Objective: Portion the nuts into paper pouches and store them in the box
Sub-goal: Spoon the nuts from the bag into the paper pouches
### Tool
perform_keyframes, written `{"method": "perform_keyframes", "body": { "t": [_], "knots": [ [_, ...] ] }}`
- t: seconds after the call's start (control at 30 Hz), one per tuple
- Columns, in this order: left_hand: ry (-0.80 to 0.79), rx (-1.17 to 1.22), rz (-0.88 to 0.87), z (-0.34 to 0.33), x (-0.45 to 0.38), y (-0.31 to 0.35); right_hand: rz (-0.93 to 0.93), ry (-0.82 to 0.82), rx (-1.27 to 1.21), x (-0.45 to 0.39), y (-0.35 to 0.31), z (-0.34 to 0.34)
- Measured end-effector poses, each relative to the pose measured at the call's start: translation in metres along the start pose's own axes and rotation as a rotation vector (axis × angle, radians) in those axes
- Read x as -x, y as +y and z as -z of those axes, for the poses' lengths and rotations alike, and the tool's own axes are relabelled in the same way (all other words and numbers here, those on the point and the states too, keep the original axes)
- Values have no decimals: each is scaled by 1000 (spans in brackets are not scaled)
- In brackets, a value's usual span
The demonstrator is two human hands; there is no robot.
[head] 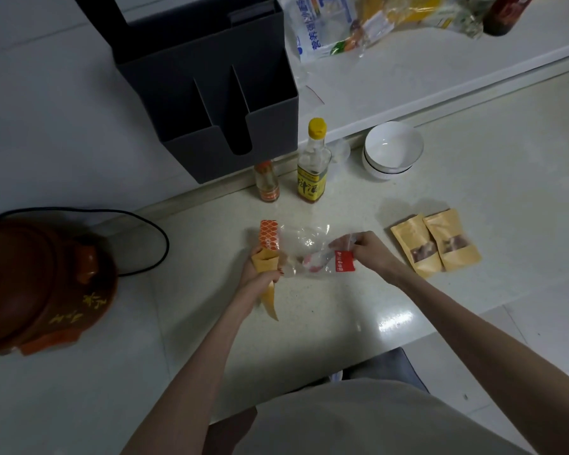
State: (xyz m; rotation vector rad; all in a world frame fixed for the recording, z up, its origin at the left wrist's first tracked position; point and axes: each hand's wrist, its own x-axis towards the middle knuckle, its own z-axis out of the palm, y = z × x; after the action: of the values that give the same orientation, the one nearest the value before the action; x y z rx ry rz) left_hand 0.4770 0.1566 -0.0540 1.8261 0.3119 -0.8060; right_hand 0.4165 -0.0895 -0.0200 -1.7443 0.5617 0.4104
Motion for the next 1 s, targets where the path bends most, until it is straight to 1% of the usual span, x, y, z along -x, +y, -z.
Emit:
{"method": "perform_keyframes", "body": {
  "t": [0.03,0.07,0.17,0.2,0.3,0.43,0.57,0.73,0.87,1.0],
  "knots": [
    [-8,-7,1,-1,1,-1,29,-16,52,-2,1,-3],
    [0,4,5,-1,1,-2,53,7,88,-4,0,-6],
    [5,64,14,0,0,-5,108,187,160,-7,-4,-14],
    [-7,74,18,0,1,-7,127,217,199,-7,-5,-16],
    [-8,134,29,-2,0,-10,188,187,339,-9,-3,-22],
    [-16,104,39,-2,-5,-15,177,177,429,-15,-2,-30],
    [4,126,69,-2,-10,-16,184,164,459,-20,-4,-37],
    [-41,69,97,2,-17,-19,136,136,526,-30,-5,-47],
    [-41,94,129,4,-21,-19,94,109,509,-38,-6,-50],
    [-96,94,187,7,-23,-18,42,88,469,-45,-6,-53]
  ]
}}
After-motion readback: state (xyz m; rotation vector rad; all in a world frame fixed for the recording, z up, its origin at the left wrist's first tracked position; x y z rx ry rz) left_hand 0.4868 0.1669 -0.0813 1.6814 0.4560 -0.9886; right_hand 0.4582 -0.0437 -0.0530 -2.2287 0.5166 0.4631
